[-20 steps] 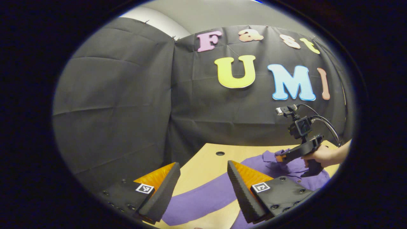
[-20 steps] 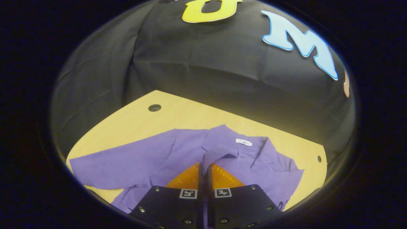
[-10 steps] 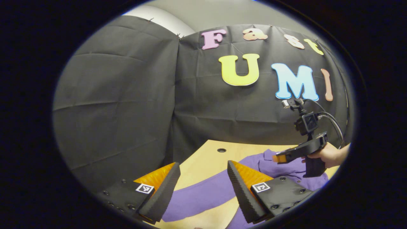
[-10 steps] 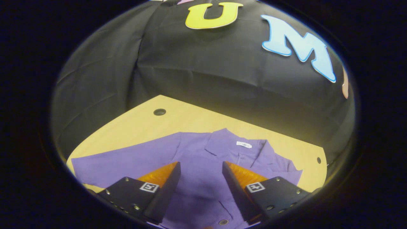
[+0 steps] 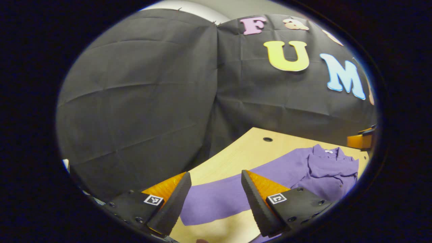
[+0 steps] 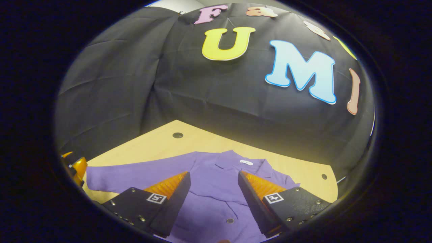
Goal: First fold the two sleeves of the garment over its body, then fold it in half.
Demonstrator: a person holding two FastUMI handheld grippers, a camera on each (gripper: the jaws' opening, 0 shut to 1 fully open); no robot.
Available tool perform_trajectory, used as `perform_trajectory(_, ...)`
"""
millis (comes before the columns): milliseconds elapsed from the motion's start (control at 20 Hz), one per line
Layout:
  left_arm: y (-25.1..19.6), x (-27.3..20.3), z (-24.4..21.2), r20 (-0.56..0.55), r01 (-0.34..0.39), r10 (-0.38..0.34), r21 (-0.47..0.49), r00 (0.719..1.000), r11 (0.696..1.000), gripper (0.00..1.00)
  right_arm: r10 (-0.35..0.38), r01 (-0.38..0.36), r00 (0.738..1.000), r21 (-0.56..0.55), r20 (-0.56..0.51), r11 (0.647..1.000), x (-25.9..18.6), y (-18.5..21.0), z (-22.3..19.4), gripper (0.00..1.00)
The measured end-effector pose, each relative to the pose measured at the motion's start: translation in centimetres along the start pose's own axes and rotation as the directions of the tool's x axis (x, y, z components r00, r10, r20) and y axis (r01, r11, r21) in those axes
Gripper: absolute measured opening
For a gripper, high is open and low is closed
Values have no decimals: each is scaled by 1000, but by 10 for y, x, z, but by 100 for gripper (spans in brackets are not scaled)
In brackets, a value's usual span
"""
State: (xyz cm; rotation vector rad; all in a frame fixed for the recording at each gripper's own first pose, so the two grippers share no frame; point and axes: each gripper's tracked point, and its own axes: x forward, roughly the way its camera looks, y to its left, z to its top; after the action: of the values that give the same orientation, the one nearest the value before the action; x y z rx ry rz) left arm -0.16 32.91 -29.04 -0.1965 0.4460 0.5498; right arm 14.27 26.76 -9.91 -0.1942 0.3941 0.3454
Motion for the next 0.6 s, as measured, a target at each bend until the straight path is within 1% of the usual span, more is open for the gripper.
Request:
perform_trajectory(50, 11, 4, -11, -33, -23, 23, -15, 999, 1000, 94, 1, -1, 1000, -1, 13, 1000, -11, 2, 1, 90)
perform_trajectory(100, 20, 9, -21, -65, -46, 44, -26, 997, 999, 96, 0, 0, 1000, -1, 23, 1000, -21, 2, 3, 89)
perform_trajectory(150, 26, 11, -32, -94, -70, 67, -33, 993, 997, 95, -5, 5, 999, 2, 31, 1000, -31, 1, 3, 89)
perform_trajectory(200, 33, 16, -42, -121, -90, 85, -32, 989, 995, 95, -11, 11, 999, 1, 37, 1000, -38, 0, 4, 92)
perform_trajectory(300, 45, 21, -63, -173, -125, 119, -21, 978, 992, 97, -18, 18, 999, -11, 40, 1000, -49, 1, 3, 89)
perform_trajectory(350, 47, 23, -70, -197, -134, 127, -22, 972, 991, 97, -14, 14, 999, -16, 38, 1000, -51, 2, 0, 91)
perform_trajectory(450, 46, 22, -78, -237, -134, 123, -30, 964, 990, 95, -11, 12, 1000, -18, 29, 1000, -55, 4, -3, 90)
perform_trajectory(600, 53, 24, -92, -279, -142, 127, -36, 952, 989, 95, -2, 2, 1000, 8, 14, 1000, -57, 10, -8, 90)
